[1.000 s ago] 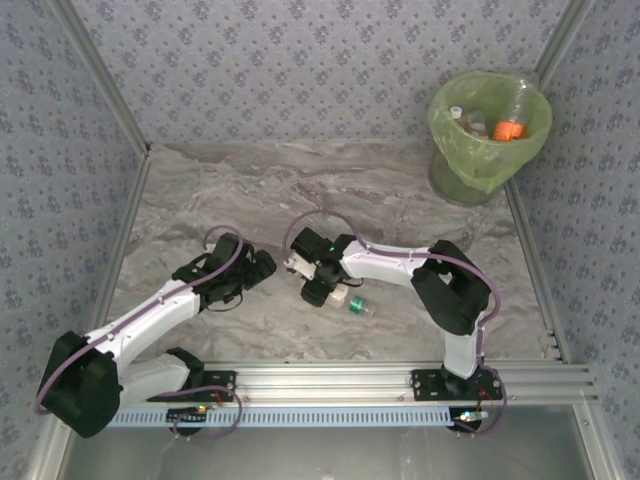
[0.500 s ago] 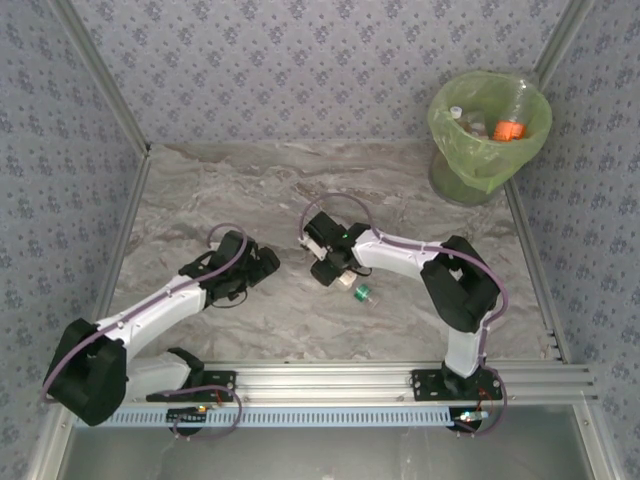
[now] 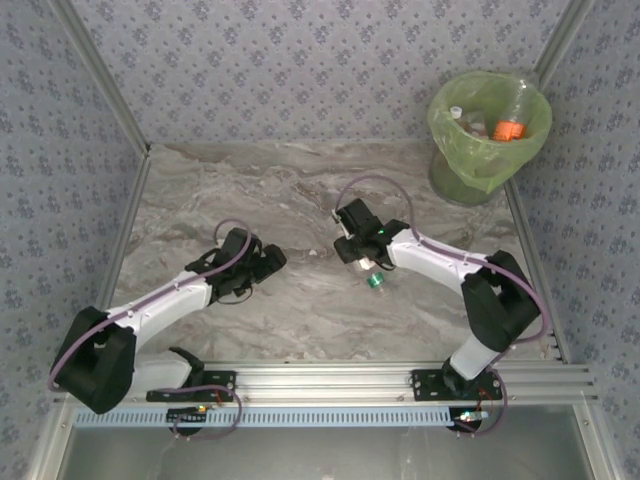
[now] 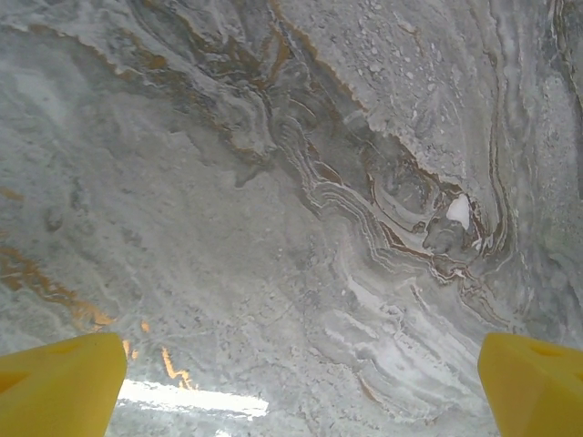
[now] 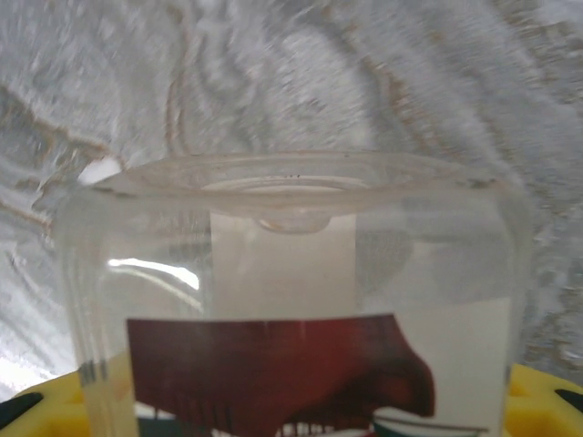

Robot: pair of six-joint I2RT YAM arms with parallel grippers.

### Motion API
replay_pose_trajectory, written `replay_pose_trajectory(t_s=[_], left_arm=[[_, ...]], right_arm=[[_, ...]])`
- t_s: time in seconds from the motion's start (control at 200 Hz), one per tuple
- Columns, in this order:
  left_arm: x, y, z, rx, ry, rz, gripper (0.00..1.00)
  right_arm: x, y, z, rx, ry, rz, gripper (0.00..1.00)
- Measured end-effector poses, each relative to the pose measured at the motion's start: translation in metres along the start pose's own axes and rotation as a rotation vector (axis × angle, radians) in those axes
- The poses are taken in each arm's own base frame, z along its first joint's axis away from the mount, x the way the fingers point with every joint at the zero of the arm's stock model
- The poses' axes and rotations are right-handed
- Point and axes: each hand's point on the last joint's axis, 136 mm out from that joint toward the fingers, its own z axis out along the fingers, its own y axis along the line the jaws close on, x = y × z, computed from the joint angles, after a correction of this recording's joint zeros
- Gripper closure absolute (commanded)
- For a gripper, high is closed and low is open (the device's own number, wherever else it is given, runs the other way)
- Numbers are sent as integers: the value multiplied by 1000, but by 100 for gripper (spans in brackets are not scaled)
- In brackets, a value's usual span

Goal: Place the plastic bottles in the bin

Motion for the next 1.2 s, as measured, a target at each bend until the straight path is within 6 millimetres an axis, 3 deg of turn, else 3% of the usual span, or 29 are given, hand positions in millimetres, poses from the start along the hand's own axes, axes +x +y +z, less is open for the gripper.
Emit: replay_pose_trajectory(t_s=[0.255, 0.45, 0.874, 1.024, 1.204], left_arm=[[-10, -25, 1, 64, -15, 18, 1], [-13, -29, 0, 78, -22, 20, 1], [-18, -47, -2, 155, -40, 38, 1], [-21, -54, -1, 184, -51, 40, 1], [-21, -64, 0, 230, -47, 62, 1]], right_arm=[[-21, -39, -30, 58, -152, 144, 56], [-24, -65, -45, 94, -220, 245, 56], [-49, -160, -100, 182, -430, 513, 56], [-75, -190, -127, 190, -536, 561, 56], [-126, -224, -179, 214, -710, 561, 56]])
